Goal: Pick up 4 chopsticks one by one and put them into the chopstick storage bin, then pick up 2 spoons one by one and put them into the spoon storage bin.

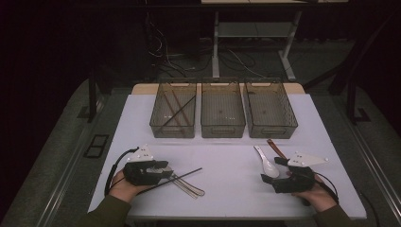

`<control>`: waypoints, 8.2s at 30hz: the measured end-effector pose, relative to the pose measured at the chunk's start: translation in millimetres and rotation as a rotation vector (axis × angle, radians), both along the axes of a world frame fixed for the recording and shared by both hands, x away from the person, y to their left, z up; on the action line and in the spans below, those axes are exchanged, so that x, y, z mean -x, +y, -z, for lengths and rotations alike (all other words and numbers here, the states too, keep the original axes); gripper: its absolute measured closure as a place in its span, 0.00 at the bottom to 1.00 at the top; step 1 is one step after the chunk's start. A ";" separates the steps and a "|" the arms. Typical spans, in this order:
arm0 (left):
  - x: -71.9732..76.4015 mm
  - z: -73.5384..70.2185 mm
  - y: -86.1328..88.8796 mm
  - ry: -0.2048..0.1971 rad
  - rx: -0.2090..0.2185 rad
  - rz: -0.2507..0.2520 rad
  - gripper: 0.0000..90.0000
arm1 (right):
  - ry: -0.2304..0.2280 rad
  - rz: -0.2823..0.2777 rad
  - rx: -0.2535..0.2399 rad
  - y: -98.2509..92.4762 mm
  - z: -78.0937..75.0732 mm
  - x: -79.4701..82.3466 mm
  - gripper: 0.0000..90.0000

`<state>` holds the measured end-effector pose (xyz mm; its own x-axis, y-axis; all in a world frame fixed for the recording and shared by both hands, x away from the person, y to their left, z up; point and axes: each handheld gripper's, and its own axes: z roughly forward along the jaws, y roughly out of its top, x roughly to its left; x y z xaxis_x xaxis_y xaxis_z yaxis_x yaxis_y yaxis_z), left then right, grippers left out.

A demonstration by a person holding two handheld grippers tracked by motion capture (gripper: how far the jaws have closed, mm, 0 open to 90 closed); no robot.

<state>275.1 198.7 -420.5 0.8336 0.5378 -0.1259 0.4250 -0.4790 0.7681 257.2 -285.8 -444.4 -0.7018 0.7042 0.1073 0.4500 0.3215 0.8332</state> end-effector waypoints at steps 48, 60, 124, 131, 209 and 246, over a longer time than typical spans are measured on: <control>-1.4 18.6 6.4 0.107 -0.040 0.103 0.95 | 0.002 -0.001 -0.013 -2.0 0.1 -1.2 0.16; -6.3 7.1 3.1 0.093 -0.027 0.059 0.95 | -0.001 -0.004 -0.008 -2.4 0.1 -0.4 0.16; -155.9 -72.3 -36.2 -0.070 0.040 -0.155 0.95 | -0.001 0.005 -0.012 -4.4 0.1 -0.9 0.16; -183.7 -73.8 -38.4 -0.086 0.039 -0.220 0.95 | 0.001 0.007 -0.014 -4.9 -0.1 -0.8 0.16; -84.7 -60.1 -34.8 -0.088 0.108 -0.107 0.09 | -0.004 -0.002 -0.020 -6.9 -0.6 -0.9 0.16; 8.6 16.7 -32.2 -0.035 0.090 -0.004 0.00 | 0.009 0.016 0.035 -16.6 -15.7 -3.0 0.14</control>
<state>266.5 166.5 -437.2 0.8365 0.5285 -0.1445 0.3983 -0.4055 0.8228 260.2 -302.4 -428.6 -0.6893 0.7189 0.0891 0.4630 0.3426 0.8175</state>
